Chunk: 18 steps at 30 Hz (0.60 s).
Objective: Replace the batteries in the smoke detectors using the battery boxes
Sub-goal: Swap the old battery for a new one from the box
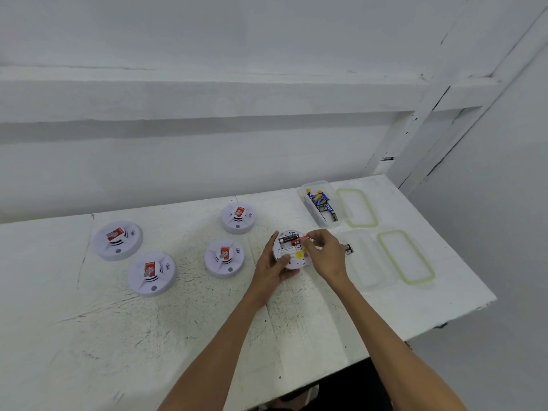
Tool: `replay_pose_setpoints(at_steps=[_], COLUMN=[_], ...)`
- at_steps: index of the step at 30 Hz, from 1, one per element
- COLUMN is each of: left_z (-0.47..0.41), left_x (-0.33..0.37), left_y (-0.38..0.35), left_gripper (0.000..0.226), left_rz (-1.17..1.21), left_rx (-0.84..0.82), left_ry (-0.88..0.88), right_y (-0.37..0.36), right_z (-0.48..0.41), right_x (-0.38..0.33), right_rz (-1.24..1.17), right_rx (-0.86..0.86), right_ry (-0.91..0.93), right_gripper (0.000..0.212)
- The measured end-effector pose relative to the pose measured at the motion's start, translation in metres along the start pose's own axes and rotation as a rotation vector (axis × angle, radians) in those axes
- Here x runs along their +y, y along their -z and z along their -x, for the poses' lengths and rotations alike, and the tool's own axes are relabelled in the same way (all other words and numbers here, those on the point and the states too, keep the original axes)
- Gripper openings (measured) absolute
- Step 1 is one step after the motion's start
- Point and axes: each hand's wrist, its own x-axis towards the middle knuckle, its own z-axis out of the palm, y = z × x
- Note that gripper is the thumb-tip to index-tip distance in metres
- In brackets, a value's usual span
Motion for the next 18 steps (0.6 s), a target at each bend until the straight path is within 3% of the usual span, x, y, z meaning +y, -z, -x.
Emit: replay_pose_setpoints(at_steps=[9, 13, 18], left_z=[0.001, 0.001, 0.001], left_x=[0.001, 0.001, 0.001], left_y=[0.000, 0.001, 0.001], left_gripper=[0.063, 0.062, 0.059], left_rz=[-0.020, -0.030, -0.029], left_rx=[0.004, -0.009, -0.013], left_ry=[0.016, 0.015, 0.020], right_y=[0.059, 0.083, 0.079], right_z=[-0.006, -0.015, -0.019], right_x=[0.004, 0.038, 0.075], right_rz=[-0.175, -0.060, 0.146], right_rx=[0.233, 0.294, 0.205], right_ry=[-0.025, -0.205, -0.362], right_gripper=[0.008, 0.019, 0.021])
